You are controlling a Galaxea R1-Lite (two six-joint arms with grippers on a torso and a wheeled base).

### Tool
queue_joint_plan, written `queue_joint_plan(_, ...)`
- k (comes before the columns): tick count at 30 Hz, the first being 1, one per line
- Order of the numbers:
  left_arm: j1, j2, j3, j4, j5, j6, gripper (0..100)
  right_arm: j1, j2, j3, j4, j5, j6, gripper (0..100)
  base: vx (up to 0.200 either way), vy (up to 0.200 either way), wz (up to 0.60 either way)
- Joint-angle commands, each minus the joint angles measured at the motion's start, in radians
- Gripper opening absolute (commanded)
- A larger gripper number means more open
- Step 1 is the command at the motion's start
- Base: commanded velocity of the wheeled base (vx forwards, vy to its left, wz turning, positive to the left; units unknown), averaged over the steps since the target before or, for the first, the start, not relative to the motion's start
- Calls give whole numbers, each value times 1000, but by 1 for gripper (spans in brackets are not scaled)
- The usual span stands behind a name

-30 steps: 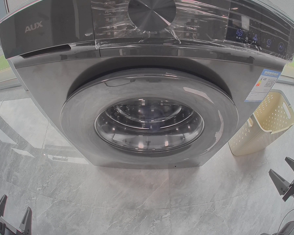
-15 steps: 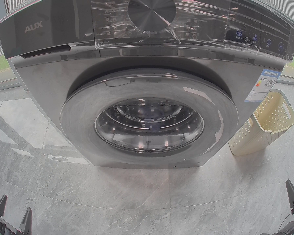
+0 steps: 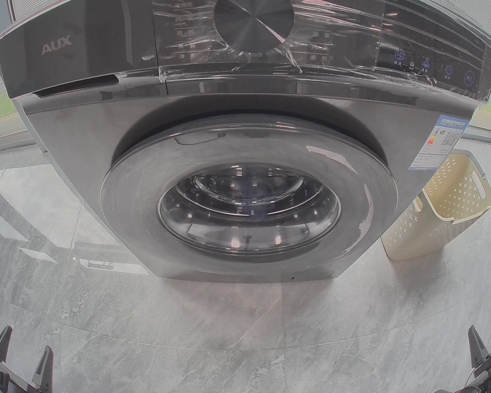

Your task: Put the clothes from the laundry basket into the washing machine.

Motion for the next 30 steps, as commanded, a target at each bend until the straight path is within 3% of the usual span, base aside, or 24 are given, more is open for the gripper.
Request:
queue_joint_plan(1,0,-10,15,0,1,-2,100,-5,-36,16,20,-12,-10,100,0,0,0)
queue_joint_plan(9,0,-10,15,0,1,-7,100,-7,-36,18,19,7,-34,100,0,0,0)
queue_joint_plan(12,0,-10,15,0,1,-5,100,-7,-36,18,17,45,-74,100,0,0,0)
queue_joint_plan(22,0,-10,15,0,1,-5,100,-5,-36,18,17,45,-47,100,0,0,0)
queue_joint_plan(30,0,-10,15,0,1,-4,100,-4,-36,18,19,14,-34,100,0,0,0)
